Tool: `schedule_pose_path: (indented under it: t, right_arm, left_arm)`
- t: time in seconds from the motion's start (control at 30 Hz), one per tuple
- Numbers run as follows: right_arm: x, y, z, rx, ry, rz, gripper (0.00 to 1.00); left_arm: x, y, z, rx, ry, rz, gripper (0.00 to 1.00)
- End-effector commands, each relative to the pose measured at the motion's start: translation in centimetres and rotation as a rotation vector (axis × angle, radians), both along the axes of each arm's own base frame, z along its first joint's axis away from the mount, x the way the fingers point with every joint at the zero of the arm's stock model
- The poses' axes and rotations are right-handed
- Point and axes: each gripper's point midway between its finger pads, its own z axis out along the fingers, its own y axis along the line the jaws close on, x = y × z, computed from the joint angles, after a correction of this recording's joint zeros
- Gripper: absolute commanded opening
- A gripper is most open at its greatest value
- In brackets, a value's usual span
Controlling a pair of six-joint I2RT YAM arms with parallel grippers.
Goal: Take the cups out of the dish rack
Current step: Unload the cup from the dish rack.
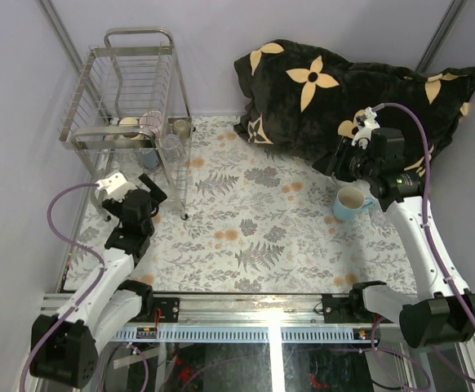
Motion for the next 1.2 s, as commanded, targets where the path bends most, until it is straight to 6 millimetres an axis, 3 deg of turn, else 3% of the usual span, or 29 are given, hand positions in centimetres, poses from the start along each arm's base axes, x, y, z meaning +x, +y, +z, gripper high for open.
schedule_pose_path:
  t: [0.0,0.27,0.83,1.17]
  right_arm:
    - [-0.2,0.9,1.9,0.048,-0.074,0.030,0.53]
    - [-0.8,0.7,2.0,0.046,-0.084,0.027,0.54]
    - [-1.4,0.9,-0.5,0.060,-0.053,0.023,0.54]
    - [-1.8,1.5,-0.9,0.071,-0.056,0.027,0.54]
  left_arm:
    - [3.3,0.2,3.1,0.054,-0.136,0.014,1.00]
    - [6.7,0.9,1.4,-0.009,-0.159,0.024,1.00]
    - [13.2,3.3,-0.7,0.047,-0.173,0.023,1.00]
    - [16.7,3.8,-0.7,0.043,-0.208,0.014,1.00]
